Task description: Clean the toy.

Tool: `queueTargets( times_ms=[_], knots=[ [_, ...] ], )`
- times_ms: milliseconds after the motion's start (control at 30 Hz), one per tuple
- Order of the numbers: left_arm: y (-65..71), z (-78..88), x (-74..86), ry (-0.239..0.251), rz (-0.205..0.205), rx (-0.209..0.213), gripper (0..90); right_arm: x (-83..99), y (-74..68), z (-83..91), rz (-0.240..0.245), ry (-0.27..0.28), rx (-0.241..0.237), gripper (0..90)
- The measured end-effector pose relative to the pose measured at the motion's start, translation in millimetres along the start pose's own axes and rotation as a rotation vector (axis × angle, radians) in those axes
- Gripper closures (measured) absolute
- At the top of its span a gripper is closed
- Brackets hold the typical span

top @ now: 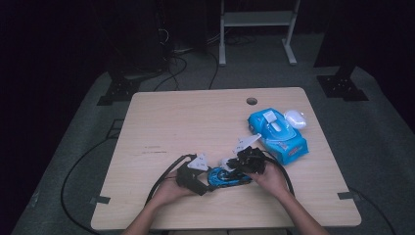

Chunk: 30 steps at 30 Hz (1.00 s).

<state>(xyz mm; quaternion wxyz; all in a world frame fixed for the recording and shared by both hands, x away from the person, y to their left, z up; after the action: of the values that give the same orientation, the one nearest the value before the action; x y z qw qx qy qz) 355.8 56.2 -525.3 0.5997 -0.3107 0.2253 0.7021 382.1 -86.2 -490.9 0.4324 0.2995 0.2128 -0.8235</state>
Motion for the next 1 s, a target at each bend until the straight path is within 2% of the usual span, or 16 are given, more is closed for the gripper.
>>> queueTargets(
  times_ms=[133, 200, 267, 467, 533, 600, 667, 700, 833, 933, 1000],
  knots=[
    [-0.1, 0.0, 0.0, -0.001, 0.0, -0.001, 26.3, 5.6, 5.5, 7.5, 0.001, -0.018, -0.005, 83.3],
    [-0.3, -0.2, -0.2, 0.001, 0.002, 0.0, 26.3, 11.3, 13.6, 13.2, -0.03, -0.025, -0.009, 83.3],
    [-0.4, -1.0, -1.2, 0.0, 0.001, 0.003, 26.2, 12.1, 14.8, 13.7, -0.044, -0.019, -0.015, 83.3],
    [0.1, -1.1, -1.2, 0.003, 0.004, 0.003, 26.1, -1.4, -2.5, -2.6, -0.024, 0.018, -0.067, 83.1],
    [-0.1, -0.7, -0.8, -0.001, 0.0, 0.004, 26.2, -2.4, -4.3, -3.7, -0.003, 0.017, -0.063, 83.1],
    [-0.2, -0.7, -0.7, 0.0, -0.001, 0.005, 26.2, 2.6, 1.1, 3.3, -0.017, 0.008, -0.053, 83.1],
    [-0.2, -0.8, -0.7, 0.001, 0.001, 0.006, 26.2, 12.3, 11.0, 12.9, -0.02, -0.017, -0.009, 83.2],
    [-0.2, -1.2, -1.1, 0.004, 0.002, 0.006, 26.2, 16.6, 14.1, 17.5, -0.028, -0.016, -0.005, 83.1],
    [-0.1, -1.0, -1.2, -0.002, 0.002, 0.004, 26.2, 23.7, 13.7, 22.1, -0.038, -0.002, 0.011, 83.1],
    [0.1, -0.9, -1.1, -0.002, 0.003, 0.001, 26.2, 17.4, 4.8, 16.5, -0.018, 0.036, -0.025, 83.0],
    [0.1, -1.1, -1.1, 0.0, 0.002, 0.0, 26.2, 17.5, 3.7, 16.7, -0.008, 0.037, -0.034, 83.0]
  ],
)
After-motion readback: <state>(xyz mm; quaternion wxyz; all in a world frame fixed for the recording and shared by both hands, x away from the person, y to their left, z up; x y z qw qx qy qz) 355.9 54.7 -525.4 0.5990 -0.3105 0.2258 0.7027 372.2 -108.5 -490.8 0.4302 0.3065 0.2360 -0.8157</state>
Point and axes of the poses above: each handheld gripper's, and its own axes: z roughly backward along the jaws, x roughly out of its underside, y roughly to its right, the point moved 7 cm from there along -z, roughly forward along the jaws, and after that the axes turned 6 degrees about -z, right-handed, at the moved point
